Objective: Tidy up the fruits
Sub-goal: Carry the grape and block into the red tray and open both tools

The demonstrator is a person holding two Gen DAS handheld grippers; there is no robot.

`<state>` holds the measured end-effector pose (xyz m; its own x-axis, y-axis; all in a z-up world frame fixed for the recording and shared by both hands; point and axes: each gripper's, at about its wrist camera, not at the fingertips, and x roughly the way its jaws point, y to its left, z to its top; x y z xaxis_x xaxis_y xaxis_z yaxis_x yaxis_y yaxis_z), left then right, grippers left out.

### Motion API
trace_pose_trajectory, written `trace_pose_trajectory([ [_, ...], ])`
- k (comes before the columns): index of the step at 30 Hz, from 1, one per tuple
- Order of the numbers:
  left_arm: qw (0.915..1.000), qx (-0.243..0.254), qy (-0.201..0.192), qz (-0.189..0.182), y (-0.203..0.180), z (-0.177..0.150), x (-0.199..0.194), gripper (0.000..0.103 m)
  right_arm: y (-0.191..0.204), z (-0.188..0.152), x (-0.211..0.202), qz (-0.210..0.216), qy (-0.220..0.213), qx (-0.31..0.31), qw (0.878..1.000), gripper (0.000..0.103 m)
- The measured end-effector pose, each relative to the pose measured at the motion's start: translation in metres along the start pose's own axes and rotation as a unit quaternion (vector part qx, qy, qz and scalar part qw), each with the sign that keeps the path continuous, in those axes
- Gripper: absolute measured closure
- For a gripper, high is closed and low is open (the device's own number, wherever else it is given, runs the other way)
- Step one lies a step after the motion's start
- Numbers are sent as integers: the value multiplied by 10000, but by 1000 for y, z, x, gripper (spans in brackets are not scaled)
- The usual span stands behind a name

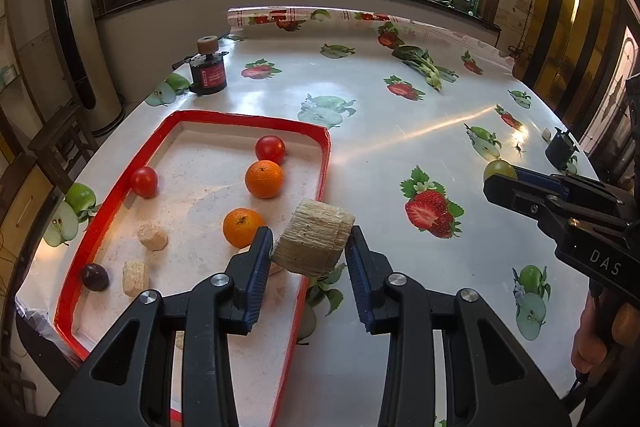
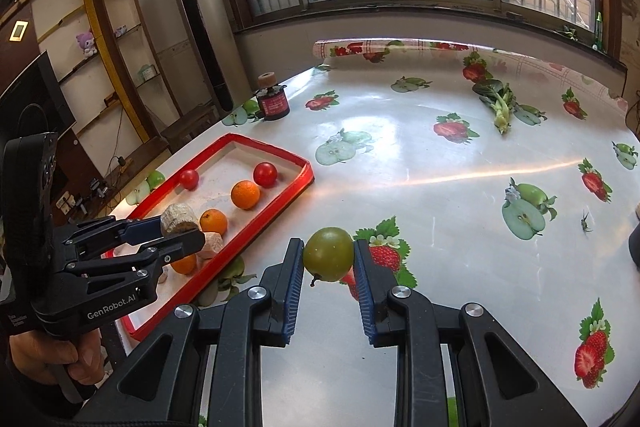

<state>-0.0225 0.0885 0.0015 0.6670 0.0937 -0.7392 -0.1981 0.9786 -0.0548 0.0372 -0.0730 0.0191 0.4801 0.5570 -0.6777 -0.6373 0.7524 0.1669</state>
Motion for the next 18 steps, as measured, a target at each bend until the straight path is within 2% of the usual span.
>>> trace_pose_trajectory([
  [18, 9986, -511, -27, 156, 52, -24, -20, 68, 36, 4, 18, 294, 87, -241, 9992, 78],
])
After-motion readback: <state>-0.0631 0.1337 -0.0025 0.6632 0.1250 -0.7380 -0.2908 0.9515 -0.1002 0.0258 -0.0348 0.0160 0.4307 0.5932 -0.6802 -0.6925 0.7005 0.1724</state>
